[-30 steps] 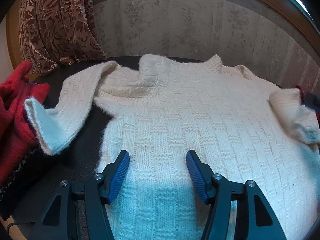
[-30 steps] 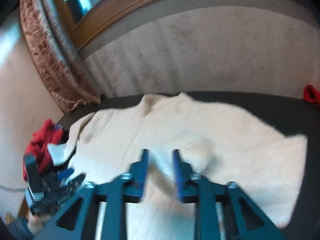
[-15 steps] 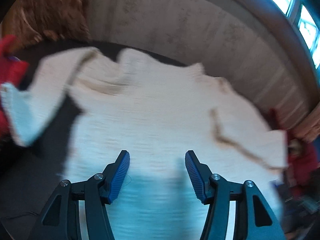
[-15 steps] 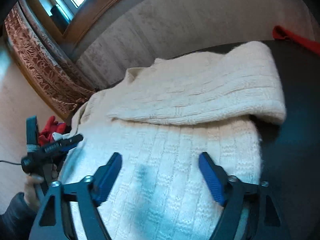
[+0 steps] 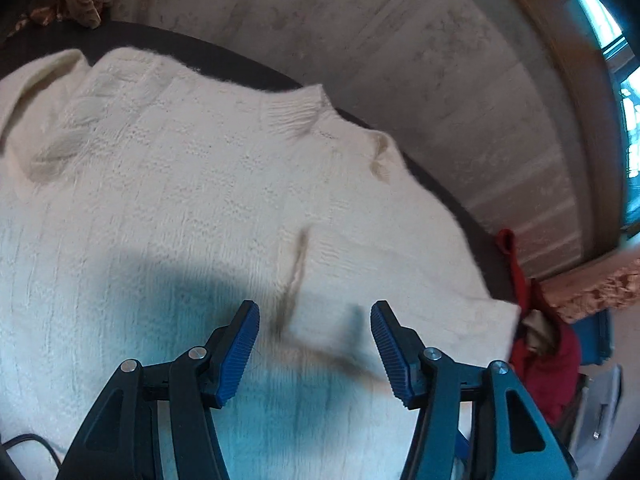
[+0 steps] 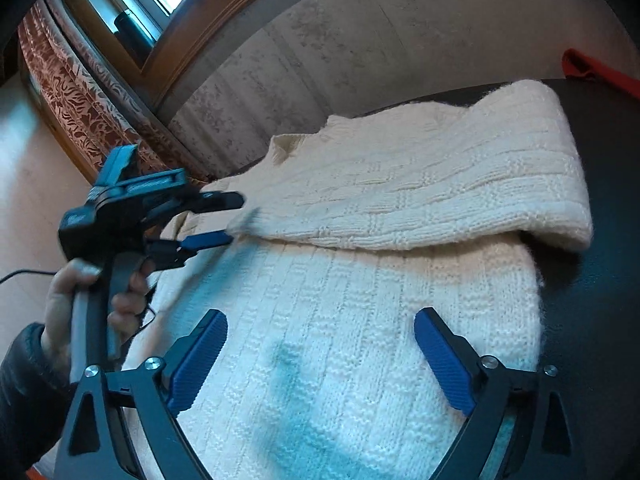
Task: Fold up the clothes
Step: 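Grasp the other sleeve cuff with the left tool and fold it across the body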
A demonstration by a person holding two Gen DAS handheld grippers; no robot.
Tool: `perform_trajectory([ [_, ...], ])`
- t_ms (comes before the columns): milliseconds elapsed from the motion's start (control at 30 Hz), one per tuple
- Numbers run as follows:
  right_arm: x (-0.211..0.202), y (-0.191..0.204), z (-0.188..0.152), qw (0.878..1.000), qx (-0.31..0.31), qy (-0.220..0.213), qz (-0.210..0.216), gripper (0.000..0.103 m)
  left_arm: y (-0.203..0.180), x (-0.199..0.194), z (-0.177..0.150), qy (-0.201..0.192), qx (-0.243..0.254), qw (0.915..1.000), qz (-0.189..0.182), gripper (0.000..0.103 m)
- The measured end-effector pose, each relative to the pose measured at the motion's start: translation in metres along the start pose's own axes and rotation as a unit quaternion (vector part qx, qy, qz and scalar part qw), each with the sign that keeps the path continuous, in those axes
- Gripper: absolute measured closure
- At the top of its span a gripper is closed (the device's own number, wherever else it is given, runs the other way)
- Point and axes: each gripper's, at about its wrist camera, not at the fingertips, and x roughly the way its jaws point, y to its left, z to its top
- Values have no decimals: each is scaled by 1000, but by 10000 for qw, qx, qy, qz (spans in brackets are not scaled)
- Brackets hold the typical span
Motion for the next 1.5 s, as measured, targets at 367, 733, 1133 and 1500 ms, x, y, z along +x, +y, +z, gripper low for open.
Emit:
perform_trajectory([
  [367,-1,0,0,9999,44,-23,111,5,-35,21,1,15,322,9995,46,95],
  [733,-4,-4,0,9992,216,-69,328,3,-105,-79,83,-997,452,9863,-1236,96],
  [1133,-2,-5,-1,9989,239,-66,408,1,-52,-147,110,-1821,403,9782,-909,96],
  [1500,-4,-8,1,9985,320,-69,446,1,67,-55,65,-828,-297,9959,194,95],
])
